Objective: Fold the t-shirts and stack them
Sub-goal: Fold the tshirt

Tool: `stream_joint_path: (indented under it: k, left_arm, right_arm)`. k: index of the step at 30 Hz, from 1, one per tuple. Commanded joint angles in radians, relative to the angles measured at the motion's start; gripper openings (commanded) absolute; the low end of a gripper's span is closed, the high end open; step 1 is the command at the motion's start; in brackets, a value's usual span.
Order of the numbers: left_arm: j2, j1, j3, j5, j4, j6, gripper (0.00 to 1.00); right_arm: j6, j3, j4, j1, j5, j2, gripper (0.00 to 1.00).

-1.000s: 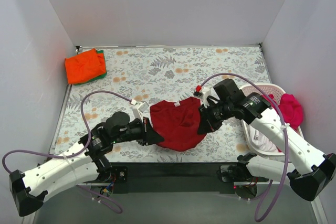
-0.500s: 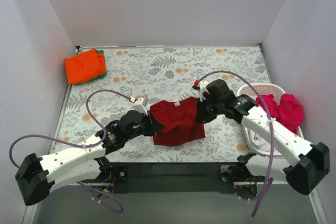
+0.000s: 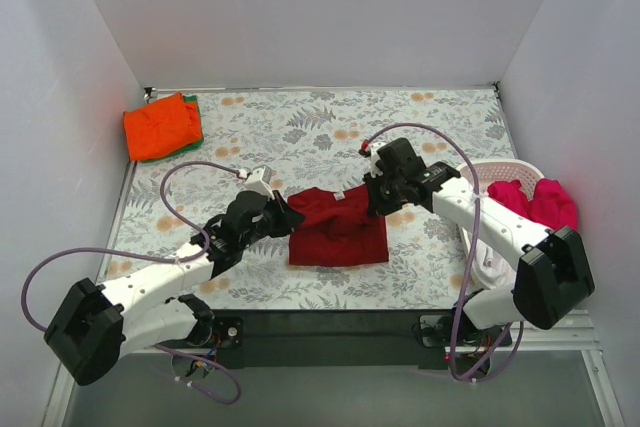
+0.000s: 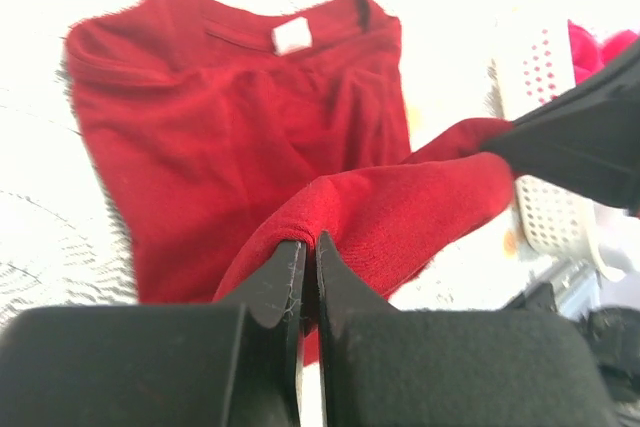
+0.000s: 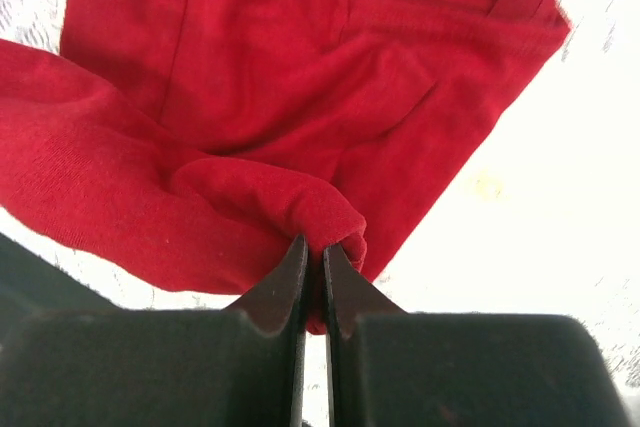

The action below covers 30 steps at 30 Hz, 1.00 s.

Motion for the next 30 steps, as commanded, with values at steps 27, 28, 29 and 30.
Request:
stream_joint_path:
  k: [27, 28, 29, 30]
  left_arm:
    - [0.443, 0.202, 0.159, 0.085, 0.154, 0.009, 0.02]
    - [0.439, 0.202, 0.164, 0.059, 0.136, 0.005, 0.11]
    - [0.420, 0.203, 0.165, 0.021, 0.115, 0.000, 0.22]
    - [0.405, 0.203, 0.170, -0.013, 0.108, 0.001, 0.41]
  right_arm:
    - [-0.064, 0.233, 0.128, -0.160, -0.044, 0.391, 0.04]
    - [-0.061, 0.240, 0.128, -0.166, -0.041, 0.391, 0.12]
    - [-0.058, 0.248, 0.130, -0.168, -0.040, 0.388, 0.19]
    - [-0.055, 0.266, 0.130, -0.171, -0.038, 0.385, 0.32]
